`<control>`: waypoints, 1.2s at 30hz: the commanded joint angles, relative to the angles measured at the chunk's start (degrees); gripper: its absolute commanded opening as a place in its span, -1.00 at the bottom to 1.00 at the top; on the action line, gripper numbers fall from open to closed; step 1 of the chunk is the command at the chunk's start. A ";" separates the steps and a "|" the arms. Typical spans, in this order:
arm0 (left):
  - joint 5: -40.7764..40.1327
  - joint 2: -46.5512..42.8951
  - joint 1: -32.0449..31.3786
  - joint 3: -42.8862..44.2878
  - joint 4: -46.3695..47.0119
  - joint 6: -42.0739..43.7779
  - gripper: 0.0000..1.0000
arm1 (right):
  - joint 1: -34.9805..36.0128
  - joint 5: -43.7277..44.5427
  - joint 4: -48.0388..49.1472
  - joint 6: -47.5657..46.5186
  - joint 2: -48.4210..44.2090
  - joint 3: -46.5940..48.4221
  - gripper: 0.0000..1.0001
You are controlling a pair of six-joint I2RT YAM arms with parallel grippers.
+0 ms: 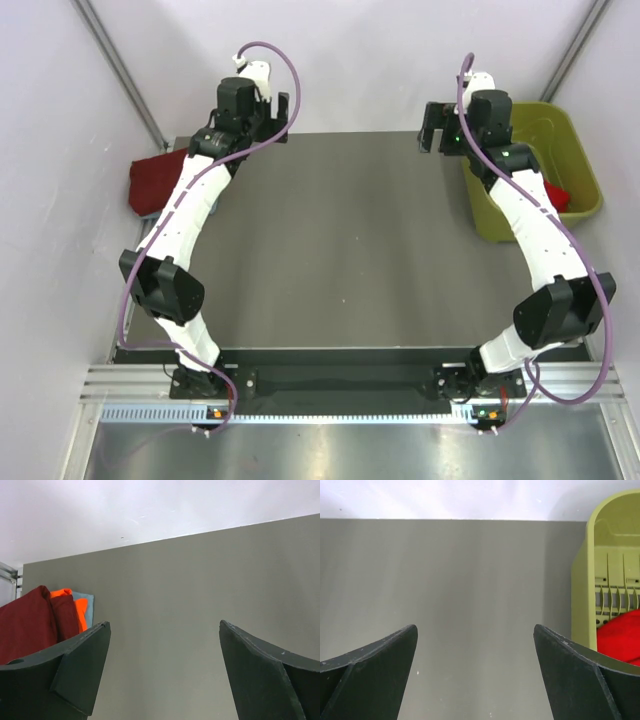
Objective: Fold and stack the t-shirts
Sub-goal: Grab the tshirt from the pile
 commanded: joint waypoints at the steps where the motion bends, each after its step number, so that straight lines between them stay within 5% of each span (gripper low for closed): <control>1: 0.66 -1.41 0.13 1.74 2.44 -0.70 0.88 | 0.27 -0.33 4.19 -0.89 -3.58 -1.49 1.00; 8: 2.24 -0.71 -0.13 1.30 2.35 -1.76 0.85 | 0.18 1.86 5.27 -7.03 0.10 3.86 0.99; 16: -0.91 -2.29 -0.30 -2.57 2.53 4.31 0.82 | -8.33 4.41 1.84 -10.30 16.43 23.73 0.99; 25: -0.31 -2.91 -0.30 -6.95 1.56 3.25 0.78 | -23.71 0.38 0.09 -5.12 21.20 15.83 0.95; 36: 4.96 0.34 -0.30 -4.07 -1.07 -1.67 0.75 | -28.73 -7.45 -3.35 -5.64 20.76 0.81 0.94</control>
